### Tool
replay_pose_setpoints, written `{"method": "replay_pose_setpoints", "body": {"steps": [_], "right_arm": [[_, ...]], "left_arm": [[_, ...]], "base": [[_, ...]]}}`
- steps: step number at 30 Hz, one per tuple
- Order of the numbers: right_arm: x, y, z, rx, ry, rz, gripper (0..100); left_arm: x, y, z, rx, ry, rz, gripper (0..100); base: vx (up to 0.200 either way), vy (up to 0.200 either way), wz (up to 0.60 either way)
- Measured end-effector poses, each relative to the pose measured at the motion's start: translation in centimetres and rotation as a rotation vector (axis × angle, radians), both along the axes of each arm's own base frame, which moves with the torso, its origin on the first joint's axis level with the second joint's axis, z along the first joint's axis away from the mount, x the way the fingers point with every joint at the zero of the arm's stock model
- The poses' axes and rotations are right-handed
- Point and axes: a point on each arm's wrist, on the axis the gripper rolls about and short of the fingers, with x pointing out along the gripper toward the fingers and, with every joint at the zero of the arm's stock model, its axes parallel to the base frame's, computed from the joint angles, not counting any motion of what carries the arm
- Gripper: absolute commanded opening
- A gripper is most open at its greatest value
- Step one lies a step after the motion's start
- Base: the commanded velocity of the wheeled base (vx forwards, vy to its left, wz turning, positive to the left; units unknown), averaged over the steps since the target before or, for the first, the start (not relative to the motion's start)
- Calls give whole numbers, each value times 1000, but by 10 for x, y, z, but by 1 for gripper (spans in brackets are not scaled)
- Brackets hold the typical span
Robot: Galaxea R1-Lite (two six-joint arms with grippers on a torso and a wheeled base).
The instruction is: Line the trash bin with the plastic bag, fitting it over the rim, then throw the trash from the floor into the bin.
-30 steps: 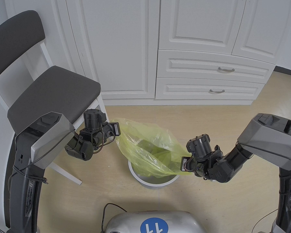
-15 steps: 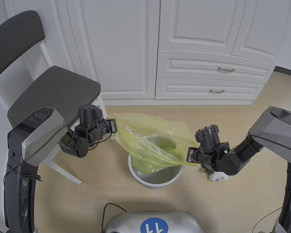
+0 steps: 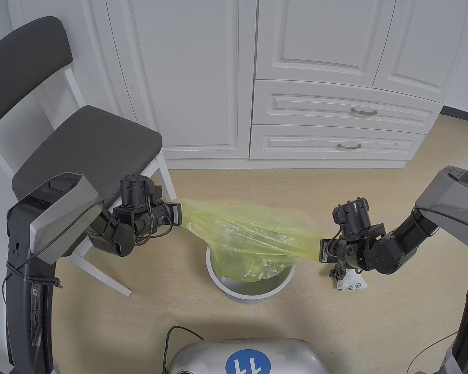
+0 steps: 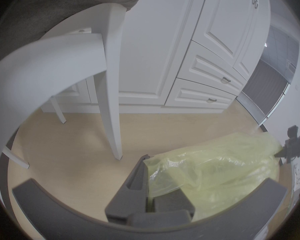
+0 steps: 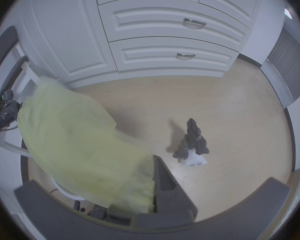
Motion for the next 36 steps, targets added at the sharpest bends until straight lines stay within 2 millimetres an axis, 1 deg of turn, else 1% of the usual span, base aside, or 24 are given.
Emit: {"method": "replay_pose_setpoints", "body": {"steps": [6,12,21,25,29,32,34,36], "right_arm": [[-10,-4,0,-38,75,9,0],[-17,10,-2,-36,84,48,0],[-28,31,-21,-54,125,105,0],[-24,41,-28,-12,96,89,0],[-14,50,-26,75,-2,65,0],[-9,54,-25,121,-55,57,0],[-8,54,-28,123,-55,53,0],[-10,53,-33,100,-26,58,0]], "left_arm": [[-12,4,-9,46,40,-72,0],[-21,3,-14,64,67,-104,0],[-27,5,-22,111,84,-151,0],[-25,6,-23,109,78,-149,0],[-19,11,-19,99,54,-129,0],[-13,16,-12,63,26,-99,0],[-10,18,-10,42,20,-83,0],[-11,17,-11,41,34,-81,0]], "base": [[0,0,0],[0,0,0],[0,0,0],[0,0,0],[0,0,0],[0,0,0],[0,0,0],[0,0,0]]}}
